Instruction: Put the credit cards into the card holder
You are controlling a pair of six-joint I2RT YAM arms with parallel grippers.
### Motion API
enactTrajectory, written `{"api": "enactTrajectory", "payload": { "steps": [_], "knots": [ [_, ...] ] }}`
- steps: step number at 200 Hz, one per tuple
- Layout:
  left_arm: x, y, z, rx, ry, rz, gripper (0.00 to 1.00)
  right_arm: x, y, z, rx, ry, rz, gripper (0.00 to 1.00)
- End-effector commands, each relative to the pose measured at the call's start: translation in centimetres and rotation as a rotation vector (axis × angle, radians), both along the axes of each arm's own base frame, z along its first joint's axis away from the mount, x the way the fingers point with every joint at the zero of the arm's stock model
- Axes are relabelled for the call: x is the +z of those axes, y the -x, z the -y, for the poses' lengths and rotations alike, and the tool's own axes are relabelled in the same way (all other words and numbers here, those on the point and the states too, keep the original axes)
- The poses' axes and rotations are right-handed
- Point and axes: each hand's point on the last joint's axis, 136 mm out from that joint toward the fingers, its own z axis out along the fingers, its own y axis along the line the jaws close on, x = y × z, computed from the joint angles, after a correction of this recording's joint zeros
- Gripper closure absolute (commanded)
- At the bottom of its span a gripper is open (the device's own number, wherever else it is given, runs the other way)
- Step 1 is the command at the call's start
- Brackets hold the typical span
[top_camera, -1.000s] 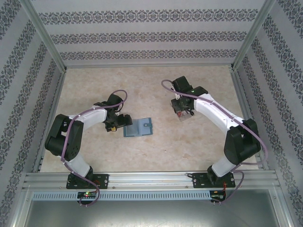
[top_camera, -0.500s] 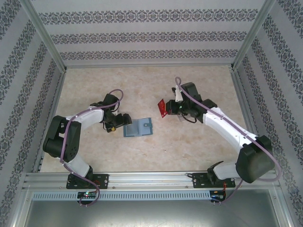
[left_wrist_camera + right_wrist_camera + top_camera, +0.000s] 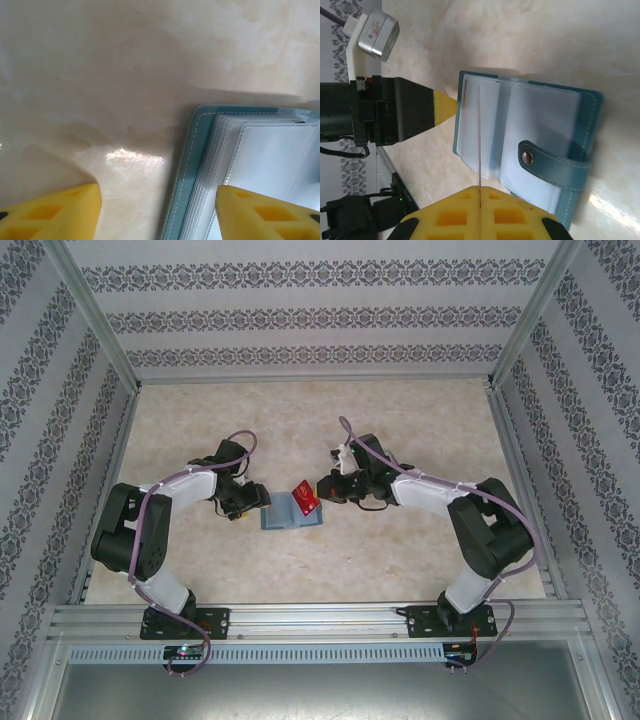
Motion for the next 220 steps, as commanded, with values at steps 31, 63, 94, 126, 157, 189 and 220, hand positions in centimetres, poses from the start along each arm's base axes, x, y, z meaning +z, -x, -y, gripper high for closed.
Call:
{"api": "enactTrajectory", "payload": {
  "steps": [31,63,94,126,157,189,220],
  "knots": [
    [-2.2,1.2,0.9,-0.018,0.042,-0.079,0.51,-0.6,-0.4,-0.7,0.049,-0.067,-0.047,1.00],
    [-2.5,1.4,1.0,-0.021,0.046,-0.087,0.56,-1.6,-0.5,0.1,0.035,-0.054,-0.065,1.00],
    [-2.9,1.6,1.0,-0.021,0.048,-0.101,0.58,-2.7,-0.3,0.1,0.037,-0.053,-0.093,1.00],
    [-3.3,1.6,1.5,-0.023,0.071,-0.112,0.63,-3.2,-0.2,-0.4,0.045,-0.069,-0.108,1.00],
    [-3.5,1.5,1.6,-0.026,0.074,-0.113,0.66,-3.6,-0.3,-0.7,0.043,-0.095,-0.121,1.00],
    [-3.8,1.7,1.5,-0.030,0.072,-0.120,0.70,-4.0,-0.2,-0.9,0.049,-0.110,-0.134,1.00],
    [-3.9,1.6,1.6,-0.030,0.077,-0.121,0.72,-4.6,0.0,-1.1,0.057,-0.116,-0.147,1.00]
  ]
}}
